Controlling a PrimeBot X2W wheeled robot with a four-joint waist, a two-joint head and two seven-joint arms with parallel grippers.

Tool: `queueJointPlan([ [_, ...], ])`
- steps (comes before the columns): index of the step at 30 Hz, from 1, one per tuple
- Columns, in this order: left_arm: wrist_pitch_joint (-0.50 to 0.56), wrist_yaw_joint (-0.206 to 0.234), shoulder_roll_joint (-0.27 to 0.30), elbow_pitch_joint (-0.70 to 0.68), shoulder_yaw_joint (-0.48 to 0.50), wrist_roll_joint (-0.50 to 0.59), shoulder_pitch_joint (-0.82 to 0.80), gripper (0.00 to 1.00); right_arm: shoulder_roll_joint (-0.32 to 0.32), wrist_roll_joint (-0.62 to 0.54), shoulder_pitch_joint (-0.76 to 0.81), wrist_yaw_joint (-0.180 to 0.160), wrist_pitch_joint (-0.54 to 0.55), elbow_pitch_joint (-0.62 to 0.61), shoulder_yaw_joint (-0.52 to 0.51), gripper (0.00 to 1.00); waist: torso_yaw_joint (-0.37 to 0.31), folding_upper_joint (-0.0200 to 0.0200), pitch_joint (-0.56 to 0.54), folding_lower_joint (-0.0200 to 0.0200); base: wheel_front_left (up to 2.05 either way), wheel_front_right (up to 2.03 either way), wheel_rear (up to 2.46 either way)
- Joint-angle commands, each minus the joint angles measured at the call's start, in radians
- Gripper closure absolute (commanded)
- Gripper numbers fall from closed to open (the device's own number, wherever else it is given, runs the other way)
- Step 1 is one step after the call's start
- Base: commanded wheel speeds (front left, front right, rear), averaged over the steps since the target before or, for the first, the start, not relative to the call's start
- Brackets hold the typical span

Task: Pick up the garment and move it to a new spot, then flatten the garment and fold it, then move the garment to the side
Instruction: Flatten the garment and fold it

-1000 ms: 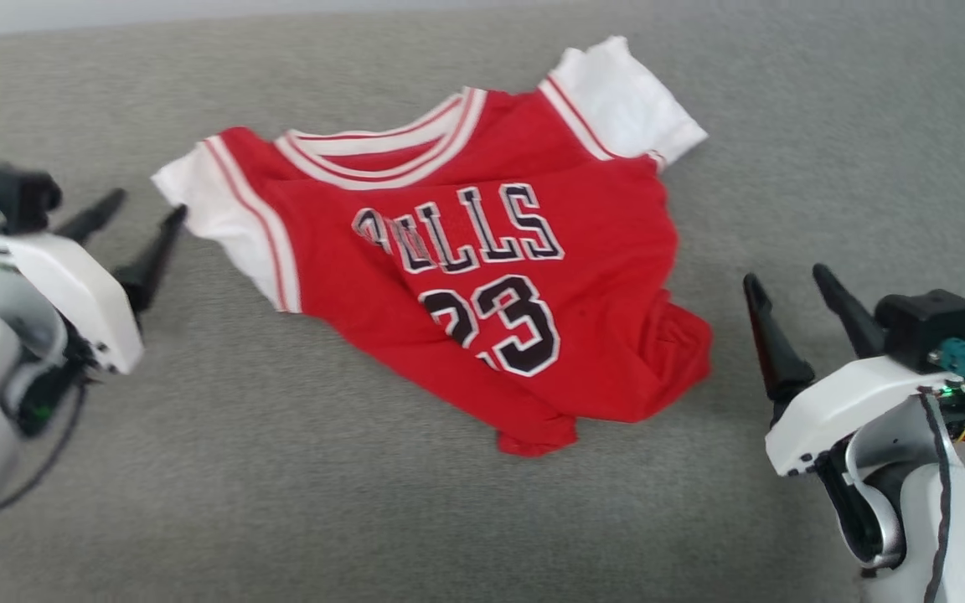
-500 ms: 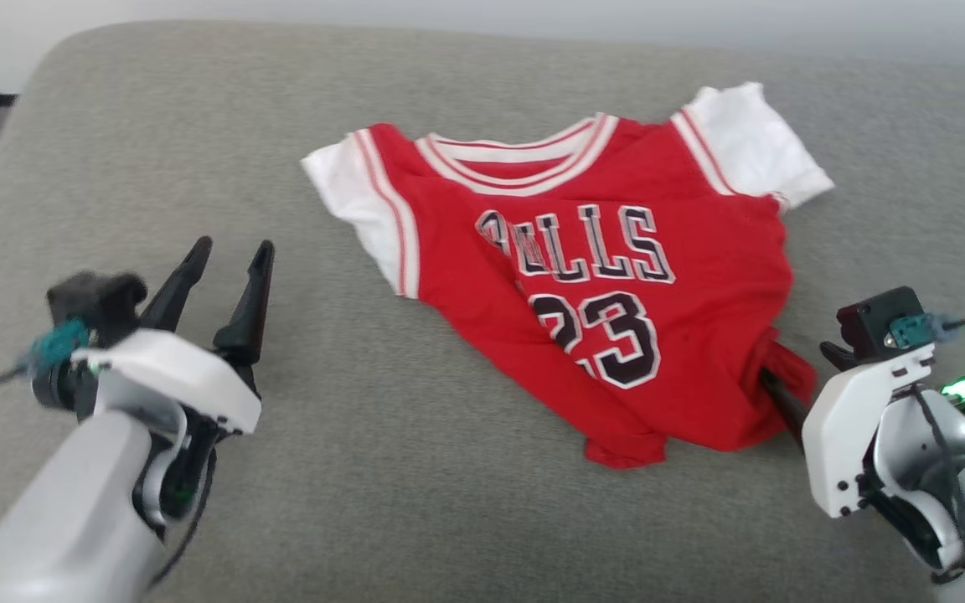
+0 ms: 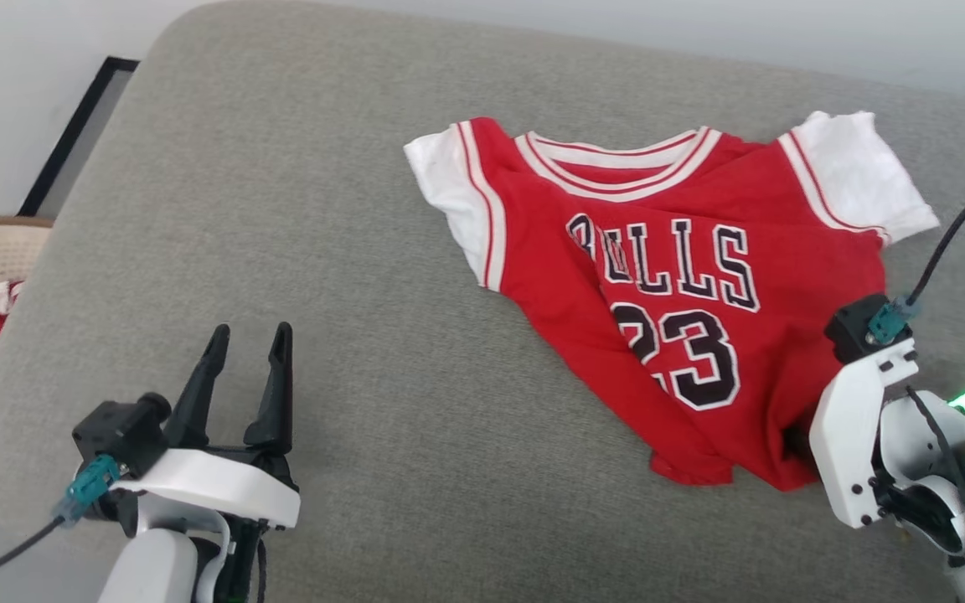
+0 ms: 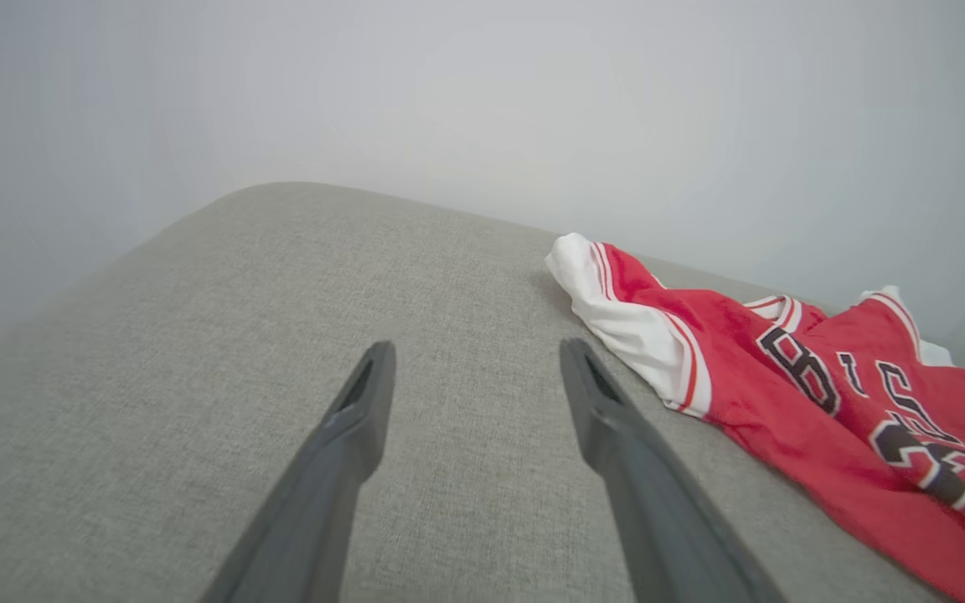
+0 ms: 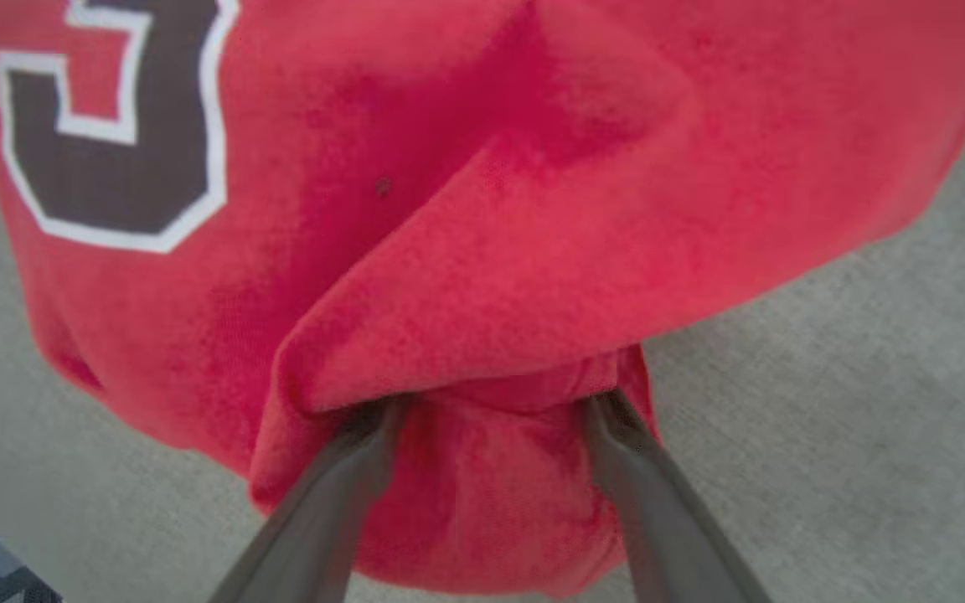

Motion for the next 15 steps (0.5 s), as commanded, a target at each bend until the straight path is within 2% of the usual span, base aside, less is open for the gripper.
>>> queueJointPlan([
  [1,-0.004,-0.009,-0.015,0.003,0.019,0.019,0.015,0.0,-0.007,0.004,0.011,0.0,0.006,0.023,0.006,0.0,0.018,-0.0001,0.004,0.0,0.0,0.0,0.0],
  [2,-0.004,-0.01,-0.023,0.005,0.029,0.028,0.018,0.0,-0.01,0.001,0.015,0.0,0.001,0.035,0.013,0.0,0.022,-0.0001,0.005,0.0,0.0,0.0,0.0],
  [4,-0.004,-0.015,-0.036,0.006,0.046,0.037,0.024,0.0,-0.004,0.009,0.026,0.0,-0.004,0.05,0.026,0.61,0.025,-0.0001,0.006,0.0,0.0,0.0,0.0],
  [5,-0.004,-0.016,-0.041,0.006,0.054,0.043,0.026,0.0,-0.001,0.019,0.031,0.0,-0.002,0.05,0.035,0.97,0.024,-0.0001,0.006,0.0,0.0,0.0,0.0],
  [6,-0.004,-0.016,-0.044,0.004,0.063,0.046,0.028,0.0,-0.002,0.024,0.034,0.0,-0.005,0.047,0.039,1.0,0.023,-0.0001,0.006,0.0,0.0,0.0,0.0],
  [15,-0.005,-0.017,-0.028,-0.017,0.061,0.038,0.049,0.0,-0.045,0.046,0.111,0.0,0.009,-0.059,0.044,1.0,-0.033,-0.0001,-0.015,0.0,0.0,0.0,0.0],
])
